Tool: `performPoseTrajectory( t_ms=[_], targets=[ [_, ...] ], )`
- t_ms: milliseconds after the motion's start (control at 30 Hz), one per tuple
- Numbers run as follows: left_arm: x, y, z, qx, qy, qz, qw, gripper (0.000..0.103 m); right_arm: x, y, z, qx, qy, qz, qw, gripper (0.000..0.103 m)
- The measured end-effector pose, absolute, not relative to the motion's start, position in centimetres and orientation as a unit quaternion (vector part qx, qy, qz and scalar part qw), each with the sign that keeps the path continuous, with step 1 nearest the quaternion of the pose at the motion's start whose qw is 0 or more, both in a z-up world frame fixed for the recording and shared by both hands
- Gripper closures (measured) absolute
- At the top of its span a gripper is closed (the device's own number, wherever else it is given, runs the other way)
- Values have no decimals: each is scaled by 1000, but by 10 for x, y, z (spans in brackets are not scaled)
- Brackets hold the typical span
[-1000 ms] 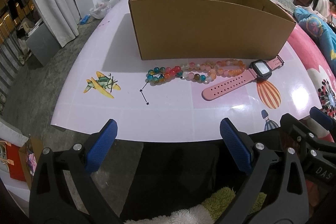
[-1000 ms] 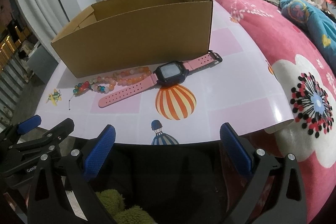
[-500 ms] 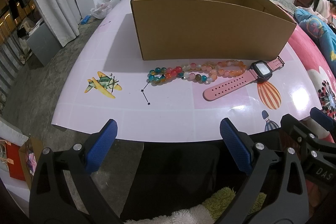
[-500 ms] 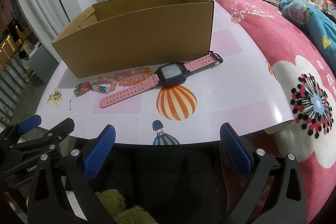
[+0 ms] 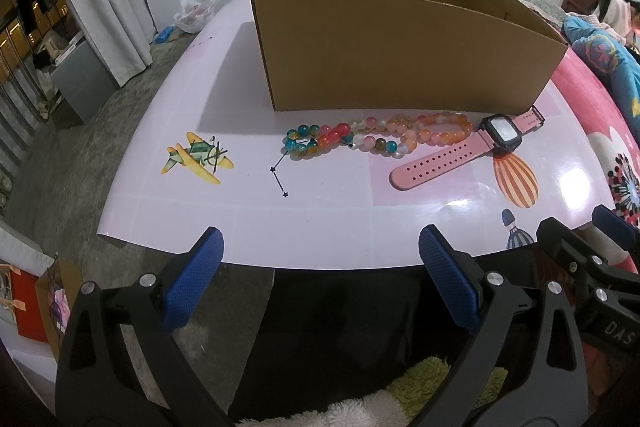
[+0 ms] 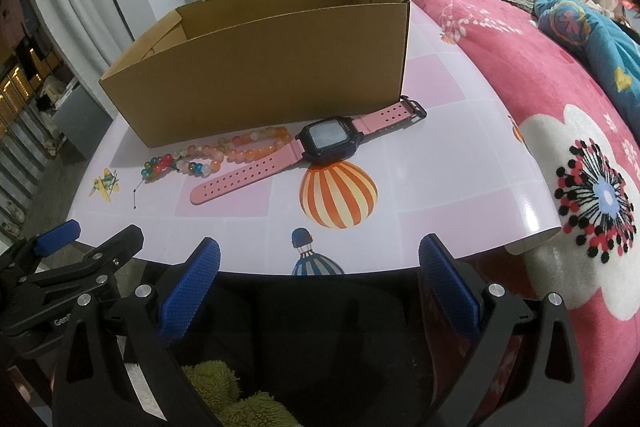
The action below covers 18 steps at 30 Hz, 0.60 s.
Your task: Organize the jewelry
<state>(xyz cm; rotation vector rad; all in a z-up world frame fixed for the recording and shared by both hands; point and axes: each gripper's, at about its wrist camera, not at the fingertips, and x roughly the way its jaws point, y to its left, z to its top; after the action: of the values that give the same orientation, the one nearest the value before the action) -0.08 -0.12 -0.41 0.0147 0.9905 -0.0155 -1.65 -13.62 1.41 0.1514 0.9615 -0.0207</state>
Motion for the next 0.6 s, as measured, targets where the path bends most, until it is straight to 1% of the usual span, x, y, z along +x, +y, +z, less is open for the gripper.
performPoseTrajectory(
  t_ms=[400, 600],
  targets=[
    [-3, 9, -14, 13, 472, -3, 881, 8, -20, -133, 17, 64, 447, -15, 892, 6],
    [2, 17, -21, 21, 474, -11, 880, 8, -27, -140, 21, 49, 415, -16, 908, 6]
  ],
)
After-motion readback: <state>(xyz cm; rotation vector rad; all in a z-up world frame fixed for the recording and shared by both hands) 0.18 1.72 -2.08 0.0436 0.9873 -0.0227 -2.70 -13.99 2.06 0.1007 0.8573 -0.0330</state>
